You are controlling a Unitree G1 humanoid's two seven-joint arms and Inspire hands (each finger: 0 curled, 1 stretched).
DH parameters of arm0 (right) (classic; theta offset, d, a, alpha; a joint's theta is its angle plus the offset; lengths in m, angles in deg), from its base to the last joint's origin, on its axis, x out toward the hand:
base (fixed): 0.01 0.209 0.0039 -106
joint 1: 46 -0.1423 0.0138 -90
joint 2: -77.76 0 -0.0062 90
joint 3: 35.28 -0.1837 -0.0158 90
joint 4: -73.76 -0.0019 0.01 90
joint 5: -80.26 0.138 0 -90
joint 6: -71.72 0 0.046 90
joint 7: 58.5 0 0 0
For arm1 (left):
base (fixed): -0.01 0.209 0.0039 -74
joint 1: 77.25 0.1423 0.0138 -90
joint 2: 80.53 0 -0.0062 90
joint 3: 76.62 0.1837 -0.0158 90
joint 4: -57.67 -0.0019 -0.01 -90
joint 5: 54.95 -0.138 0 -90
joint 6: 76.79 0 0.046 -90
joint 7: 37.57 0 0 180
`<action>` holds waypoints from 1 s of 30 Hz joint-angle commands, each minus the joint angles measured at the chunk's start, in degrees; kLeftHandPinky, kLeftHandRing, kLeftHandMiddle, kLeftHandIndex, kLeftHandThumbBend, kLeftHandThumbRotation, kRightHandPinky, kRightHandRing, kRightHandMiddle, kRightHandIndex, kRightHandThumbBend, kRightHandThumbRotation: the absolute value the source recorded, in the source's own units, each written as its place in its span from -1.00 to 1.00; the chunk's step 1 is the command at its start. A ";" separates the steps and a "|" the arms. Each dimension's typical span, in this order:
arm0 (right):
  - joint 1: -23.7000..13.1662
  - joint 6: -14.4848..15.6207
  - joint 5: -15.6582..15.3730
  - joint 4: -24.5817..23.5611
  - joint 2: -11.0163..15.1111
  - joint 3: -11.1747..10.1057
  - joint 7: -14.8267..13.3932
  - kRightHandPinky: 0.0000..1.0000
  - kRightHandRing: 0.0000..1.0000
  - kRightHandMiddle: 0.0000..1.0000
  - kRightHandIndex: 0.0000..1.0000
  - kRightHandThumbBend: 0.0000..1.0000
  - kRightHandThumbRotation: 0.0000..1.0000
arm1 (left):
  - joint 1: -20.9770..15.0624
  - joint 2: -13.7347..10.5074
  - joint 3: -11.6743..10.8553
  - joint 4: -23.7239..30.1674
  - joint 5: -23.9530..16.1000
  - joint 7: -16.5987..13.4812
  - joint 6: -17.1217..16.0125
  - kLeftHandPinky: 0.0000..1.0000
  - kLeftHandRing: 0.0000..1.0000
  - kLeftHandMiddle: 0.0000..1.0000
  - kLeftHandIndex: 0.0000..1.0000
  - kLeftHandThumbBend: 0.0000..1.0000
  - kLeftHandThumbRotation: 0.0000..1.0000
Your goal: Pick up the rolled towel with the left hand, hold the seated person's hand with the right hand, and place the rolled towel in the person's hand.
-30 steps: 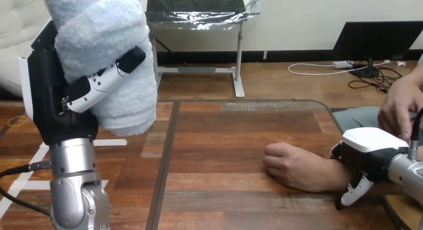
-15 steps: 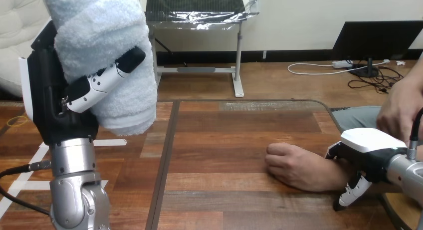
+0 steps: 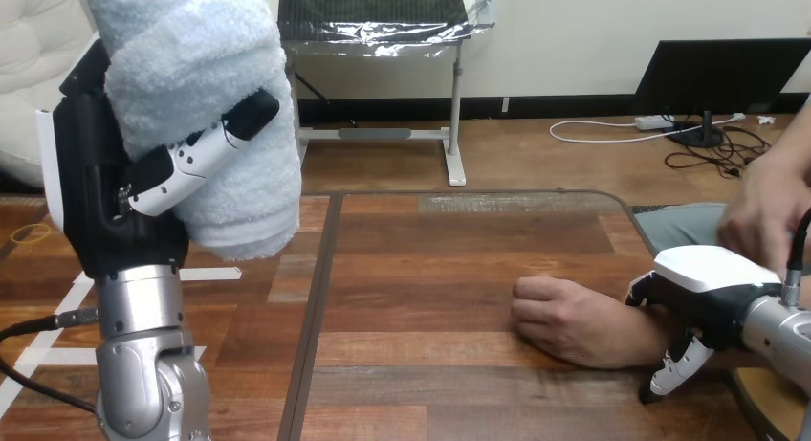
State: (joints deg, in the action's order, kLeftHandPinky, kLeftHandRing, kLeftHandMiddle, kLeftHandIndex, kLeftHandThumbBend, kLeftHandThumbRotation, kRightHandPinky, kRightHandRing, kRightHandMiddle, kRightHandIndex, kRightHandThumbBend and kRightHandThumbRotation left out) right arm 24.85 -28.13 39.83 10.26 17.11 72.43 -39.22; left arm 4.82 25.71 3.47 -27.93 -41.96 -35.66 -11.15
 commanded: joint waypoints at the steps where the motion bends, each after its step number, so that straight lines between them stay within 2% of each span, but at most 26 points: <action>1: -0.72 -0.01 0.63 -0.66 -0.71 0.19 0.32 -0.01 0.24 0.35 0.38 0.84 -0.67 | -3.29 -0.47 0.10 2.59 -0.47 0.01 -1.26 -0.56 -0.44 -0.32 -0.23 0.09 -1.00; 9: -0.83 0.39 0.59 -0.59 -0.91 0.27 0.43 -0.02 0.22 0.34 0.38 0.84 -0.67 | -3.30 -0.40 0.26 2.79 1.10 0.82 -0.98 -0.56 -0.45 -0.32 -0.23 0.07 -1.00; 16: -0.90 0.69 0.74 -0.84 -0.97 0.26 0.91 -0.03 0.21 0.33 0.37 0.84 -0.68 | -3.32 -0.58 0.11 2.54 0.22 0.48 -1.37 -0.56 -0.45 -0.32 -0.23 0.06 -1.00; 30: -1.09 1.20 0.24 -1.04 -0.87 0.66 1.04 -0.04 0.21 0.33 0.37 0.83 -0.68 | -3.16 -0.60 0.10 2.94 0.89 0.67 -0.94 -0.56 -0.45 -0.32 -0.22 0.06 -1.00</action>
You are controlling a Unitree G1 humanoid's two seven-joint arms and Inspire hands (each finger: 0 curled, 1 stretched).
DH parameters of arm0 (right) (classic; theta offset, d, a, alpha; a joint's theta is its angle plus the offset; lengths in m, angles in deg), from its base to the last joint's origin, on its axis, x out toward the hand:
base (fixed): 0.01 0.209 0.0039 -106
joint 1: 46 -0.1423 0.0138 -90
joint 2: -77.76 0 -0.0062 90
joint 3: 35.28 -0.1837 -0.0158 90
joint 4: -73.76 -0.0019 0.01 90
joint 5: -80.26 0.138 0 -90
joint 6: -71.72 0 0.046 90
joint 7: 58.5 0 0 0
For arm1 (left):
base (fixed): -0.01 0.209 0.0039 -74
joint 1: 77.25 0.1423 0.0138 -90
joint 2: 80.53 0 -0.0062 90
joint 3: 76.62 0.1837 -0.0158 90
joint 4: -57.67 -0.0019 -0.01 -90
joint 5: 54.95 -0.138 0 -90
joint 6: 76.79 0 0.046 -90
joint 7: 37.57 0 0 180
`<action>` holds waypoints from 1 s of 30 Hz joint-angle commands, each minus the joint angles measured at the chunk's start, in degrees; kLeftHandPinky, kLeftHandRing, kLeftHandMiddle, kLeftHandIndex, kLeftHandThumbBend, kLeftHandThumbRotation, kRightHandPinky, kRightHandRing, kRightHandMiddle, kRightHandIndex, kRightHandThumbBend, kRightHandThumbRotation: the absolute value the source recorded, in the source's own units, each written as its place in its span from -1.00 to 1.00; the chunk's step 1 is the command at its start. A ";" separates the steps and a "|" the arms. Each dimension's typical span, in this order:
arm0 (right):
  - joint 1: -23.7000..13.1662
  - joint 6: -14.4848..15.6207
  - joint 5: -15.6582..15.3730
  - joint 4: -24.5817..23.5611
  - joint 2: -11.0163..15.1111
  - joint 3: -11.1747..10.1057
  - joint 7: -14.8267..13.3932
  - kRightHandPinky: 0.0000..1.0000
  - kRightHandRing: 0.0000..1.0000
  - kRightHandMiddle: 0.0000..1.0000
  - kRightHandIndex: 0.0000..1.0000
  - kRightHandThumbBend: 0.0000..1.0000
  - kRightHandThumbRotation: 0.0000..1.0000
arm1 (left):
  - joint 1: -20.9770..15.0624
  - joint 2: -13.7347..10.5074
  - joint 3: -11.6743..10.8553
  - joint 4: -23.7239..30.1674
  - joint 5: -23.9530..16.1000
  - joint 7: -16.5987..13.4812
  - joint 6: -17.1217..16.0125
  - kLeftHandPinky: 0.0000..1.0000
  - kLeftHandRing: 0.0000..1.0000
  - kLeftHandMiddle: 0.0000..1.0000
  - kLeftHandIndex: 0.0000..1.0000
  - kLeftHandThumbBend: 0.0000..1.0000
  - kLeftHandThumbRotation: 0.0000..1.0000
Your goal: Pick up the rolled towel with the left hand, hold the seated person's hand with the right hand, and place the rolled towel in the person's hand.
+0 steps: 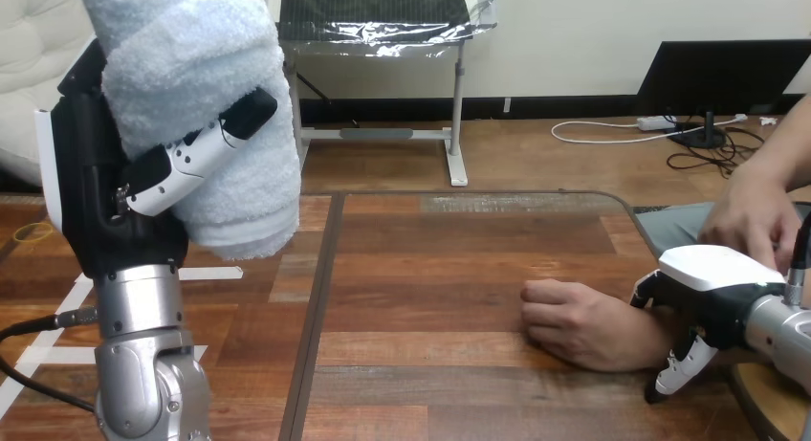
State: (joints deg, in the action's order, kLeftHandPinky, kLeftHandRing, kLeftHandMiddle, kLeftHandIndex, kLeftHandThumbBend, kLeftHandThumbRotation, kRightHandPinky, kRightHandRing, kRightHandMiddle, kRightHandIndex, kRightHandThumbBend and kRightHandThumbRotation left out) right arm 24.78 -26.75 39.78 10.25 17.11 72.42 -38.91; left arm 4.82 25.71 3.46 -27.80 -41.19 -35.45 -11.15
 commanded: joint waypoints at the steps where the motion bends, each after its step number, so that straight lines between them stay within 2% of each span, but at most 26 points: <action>1: -1.03 -0.15 0.28 -1.05 -0.85 0.68 0.79 -0.04 0.21 0.33 0.37 0.82 -0.68 | -3.13 -0.59 0.12 2.87 0.12 0.43 -0.87 -0.56 -0.45 -0.32 -0.22 0.06 -1.00; 10: -1.18 -0.72 0.39 -0.42 -0.69 0.59 0.42 -0.03 0.23 0.34 0.38 0.83 -0.68 | -2.99 -0.69 0.04 2.85 -0.92 0.03 -1.18 -0.56 -0.45 -0.32 -0.22 0.07 -1.00; 30: -1.31 -0.65 0.67 -0.35 -0.30 0.22 0.70 -0.02 0.25 0.35 0.38 0.86 -0.72 | -2.84 -0.50 0.13 3.19 -0.09 0.23 -0.73 -0.56 -0.45 -0.32 -0.22 0.08 -1.00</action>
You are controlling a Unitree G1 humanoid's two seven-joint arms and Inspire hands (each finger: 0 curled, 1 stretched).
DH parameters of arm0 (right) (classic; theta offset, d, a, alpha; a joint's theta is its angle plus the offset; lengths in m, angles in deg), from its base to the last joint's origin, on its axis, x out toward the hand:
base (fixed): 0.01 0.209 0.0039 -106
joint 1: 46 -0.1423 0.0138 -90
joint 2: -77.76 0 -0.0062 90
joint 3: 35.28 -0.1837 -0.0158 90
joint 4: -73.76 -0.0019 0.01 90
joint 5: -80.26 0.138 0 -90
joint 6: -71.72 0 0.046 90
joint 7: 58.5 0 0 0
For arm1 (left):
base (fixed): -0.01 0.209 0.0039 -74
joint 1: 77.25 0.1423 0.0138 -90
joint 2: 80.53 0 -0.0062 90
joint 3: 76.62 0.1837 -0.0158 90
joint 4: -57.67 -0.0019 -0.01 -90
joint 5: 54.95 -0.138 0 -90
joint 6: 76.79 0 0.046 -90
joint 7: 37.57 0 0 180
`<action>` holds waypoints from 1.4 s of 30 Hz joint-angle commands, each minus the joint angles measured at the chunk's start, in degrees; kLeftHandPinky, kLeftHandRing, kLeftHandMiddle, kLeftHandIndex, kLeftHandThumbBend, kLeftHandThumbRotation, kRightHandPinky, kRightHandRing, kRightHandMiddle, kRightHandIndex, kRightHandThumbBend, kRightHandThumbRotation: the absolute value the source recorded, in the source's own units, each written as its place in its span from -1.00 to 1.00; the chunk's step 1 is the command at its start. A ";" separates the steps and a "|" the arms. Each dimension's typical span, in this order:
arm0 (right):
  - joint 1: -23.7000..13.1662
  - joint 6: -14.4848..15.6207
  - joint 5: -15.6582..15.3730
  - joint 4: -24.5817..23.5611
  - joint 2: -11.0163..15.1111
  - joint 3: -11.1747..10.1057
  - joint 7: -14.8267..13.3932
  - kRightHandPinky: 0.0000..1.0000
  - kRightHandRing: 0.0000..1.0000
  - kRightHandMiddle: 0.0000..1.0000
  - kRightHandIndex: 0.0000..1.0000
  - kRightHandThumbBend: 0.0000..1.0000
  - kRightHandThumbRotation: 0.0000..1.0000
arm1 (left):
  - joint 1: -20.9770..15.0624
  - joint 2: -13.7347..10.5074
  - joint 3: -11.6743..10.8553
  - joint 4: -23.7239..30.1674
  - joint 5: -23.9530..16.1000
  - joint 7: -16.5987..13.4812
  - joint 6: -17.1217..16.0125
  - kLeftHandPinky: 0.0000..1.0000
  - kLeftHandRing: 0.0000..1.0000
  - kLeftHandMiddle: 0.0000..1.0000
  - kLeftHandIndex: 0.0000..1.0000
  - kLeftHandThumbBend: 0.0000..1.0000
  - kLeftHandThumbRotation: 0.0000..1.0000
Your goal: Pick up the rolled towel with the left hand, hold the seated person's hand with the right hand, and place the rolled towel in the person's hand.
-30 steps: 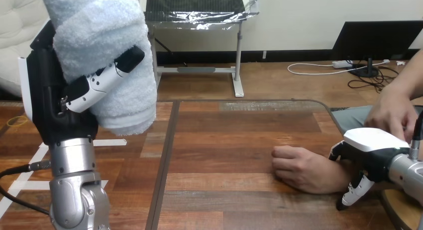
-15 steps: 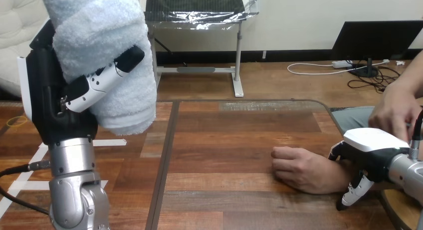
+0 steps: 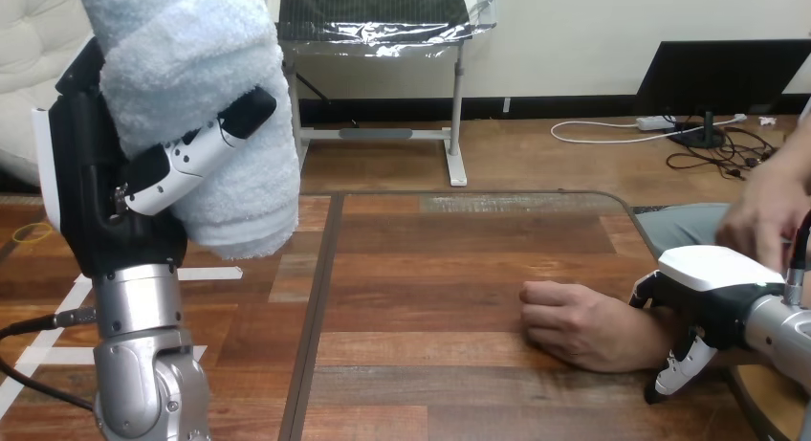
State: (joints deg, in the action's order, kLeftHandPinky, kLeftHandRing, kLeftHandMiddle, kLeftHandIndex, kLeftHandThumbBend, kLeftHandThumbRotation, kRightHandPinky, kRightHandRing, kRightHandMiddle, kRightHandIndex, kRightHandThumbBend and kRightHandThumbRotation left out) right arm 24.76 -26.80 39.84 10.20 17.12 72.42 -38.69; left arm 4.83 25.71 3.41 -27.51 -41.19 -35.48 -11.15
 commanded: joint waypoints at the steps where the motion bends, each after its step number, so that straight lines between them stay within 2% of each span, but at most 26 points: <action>1: -1.31 -0.63 0.63 -0.28 -0.30 0.21 0.50 -0.03 0.25 0.35 0.37 0.86 -0.72 | -2.85 -0.52 0.18 2.87 -0.11 0.30 -0.81 -0.56 -0.45 -0.32 -0.22 0.08 -1.00; 28: -1.11 -0.61 0.31 -0.91 0.02 0.05 0.31 -0.01 0.28 0.38 0.40 0.86 -0.72 | -2.80 -0.43 0.29 2.63 0.12 0.56 -1.02 -0.56 -0.45 -0.32 -0.22 0.06 -1.00; 42: -1.05 -0.54 -0.11 -1.17 0.07 0.04 0.03 0.02 0.36 0.42 0.44 0.86 -0.65 | -2.74 -0.37 0.23 2.76 0.30 0.71 -0.98 -0.57 -0.45 -0.32 -0.22 0.06 -1.00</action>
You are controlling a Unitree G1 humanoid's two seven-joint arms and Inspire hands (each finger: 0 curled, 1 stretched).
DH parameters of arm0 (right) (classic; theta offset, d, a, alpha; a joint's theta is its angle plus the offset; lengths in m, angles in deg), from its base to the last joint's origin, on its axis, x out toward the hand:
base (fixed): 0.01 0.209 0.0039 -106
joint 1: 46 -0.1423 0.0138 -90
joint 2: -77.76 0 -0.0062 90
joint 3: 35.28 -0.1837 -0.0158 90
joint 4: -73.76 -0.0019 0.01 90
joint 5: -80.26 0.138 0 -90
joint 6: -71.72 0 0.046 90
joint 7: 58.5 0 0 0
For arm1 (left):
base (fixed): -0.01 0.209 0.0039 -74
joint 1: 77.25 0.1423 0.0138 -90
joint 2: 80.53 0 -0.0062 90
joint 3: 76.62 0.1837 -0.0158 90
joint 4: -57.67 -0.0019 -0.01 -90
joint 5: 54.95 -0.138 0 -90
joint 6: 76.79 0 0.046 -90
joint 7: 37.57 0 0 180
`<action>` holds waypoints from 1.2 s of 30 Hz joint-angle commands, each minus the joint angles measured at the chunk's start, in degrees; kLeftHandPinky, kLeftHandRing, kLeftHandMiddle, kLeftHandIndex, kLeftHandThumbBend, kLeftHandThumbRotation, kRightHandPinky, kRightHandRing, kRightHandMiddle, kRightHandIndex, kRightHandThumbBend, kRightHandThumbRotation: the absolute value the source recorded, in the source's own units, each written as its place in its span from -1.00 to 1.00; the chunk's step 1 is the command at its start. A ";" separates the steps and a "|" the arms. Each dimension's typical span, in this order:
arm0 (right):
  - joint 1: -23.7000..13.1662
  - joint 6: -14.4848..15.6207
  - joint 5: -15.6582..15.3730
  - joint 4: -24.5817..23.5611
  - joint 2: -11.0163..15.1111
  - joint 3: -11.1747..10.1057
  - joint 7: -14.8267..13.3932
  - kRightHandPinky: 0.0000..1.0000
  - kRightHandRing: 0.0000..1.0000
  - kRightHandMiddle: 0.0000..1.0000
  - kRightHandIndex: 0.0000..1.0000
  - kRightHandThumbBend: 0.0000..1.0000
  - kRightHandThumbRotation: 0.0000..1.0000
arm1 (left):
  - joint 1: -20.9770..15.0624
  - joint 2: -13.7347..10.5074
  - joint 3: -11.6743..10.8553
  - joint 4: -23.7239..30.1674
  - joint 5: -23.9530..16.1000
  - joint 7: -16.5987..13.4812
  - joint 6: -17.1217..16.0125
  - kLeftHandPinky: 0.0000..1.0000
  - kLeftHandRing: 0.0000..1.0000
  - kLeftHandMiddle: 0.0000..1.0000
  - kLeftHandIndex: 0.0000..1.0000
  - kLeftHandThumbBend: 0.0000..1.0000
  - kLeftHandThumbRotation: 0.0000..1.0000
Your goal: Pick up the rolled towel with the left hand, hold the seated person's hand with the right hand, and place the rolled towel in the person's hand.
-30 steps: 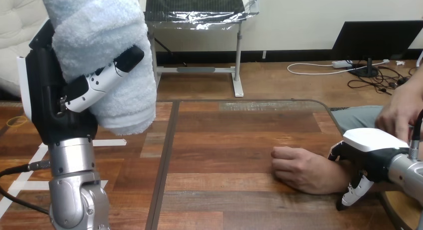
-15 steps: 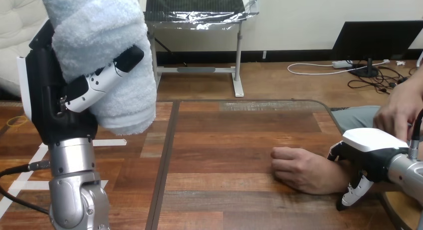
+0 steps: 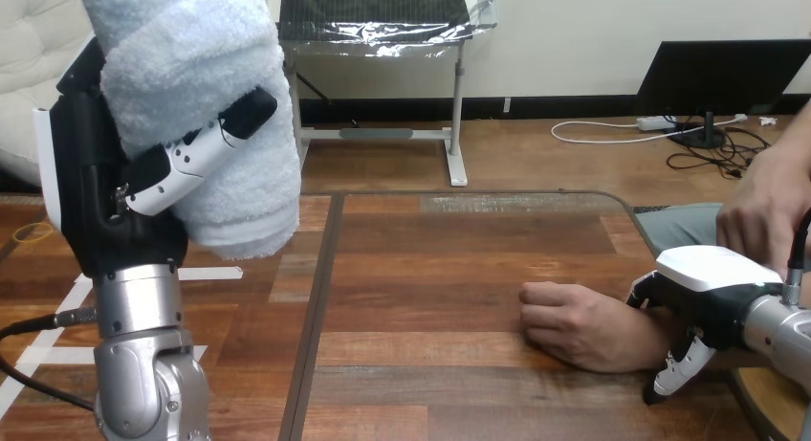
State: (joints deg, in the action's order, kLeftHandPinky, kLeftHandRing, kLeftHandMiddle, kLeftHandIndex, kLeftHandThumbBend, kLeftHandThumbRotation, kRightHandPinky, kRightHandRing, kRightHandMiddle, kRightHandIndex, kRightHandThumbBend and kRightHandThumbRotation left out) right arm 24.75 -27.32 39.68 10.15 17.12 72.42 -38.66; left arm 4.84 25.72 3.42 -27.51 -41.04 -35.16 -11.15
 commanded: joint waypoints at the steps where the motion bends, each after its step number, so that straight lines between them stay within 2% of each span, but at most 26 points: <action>1: -0.98 -0.05 0.13 -1.13 0.04 -0.02 -0.09 0.02 0.37 0.43 0.44 0.87 -0.65 | -2.77 -0.39 0.21 2.73 0.11 0.40 -1.03 -0.57 -0.45 -0.32 -0.22 0.06 -1.00; 15: -1.07 -0.55 -0.45 -0.90 0.19 0.09 -1.05 0.01 0.38 0.44 0.46 0.88 -0.64 | -2.77 -0.31 0.17 2.65 1.05 0.82 -0.91 -0.57 -0.45 -0.32 -0.22 0.07 -1.00; 36: -0.96 -0.39 -1.27 -1.15 0.43 -0.02 -1.57 0.04 0.44 0.50 0.51 0.87 -0.60 | -2.57 -0.30 0.20 2.49 -0.05 0.40 -1.01 -0.56 -0.45 -0.31 -0.22 0.08 -1.00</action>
State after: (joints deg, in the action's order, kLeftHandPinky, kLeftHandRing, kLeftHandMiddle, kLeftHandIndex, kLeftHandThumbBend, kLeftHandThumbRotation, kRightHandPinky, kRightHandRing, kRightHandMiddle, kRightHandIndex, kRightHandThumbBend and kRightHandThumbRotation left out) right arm 24.77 -27.46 38.65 10.11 17.12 72.44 -39.30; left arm 4.85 25.73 3.42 -27.51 -40.43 -34.74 -11.15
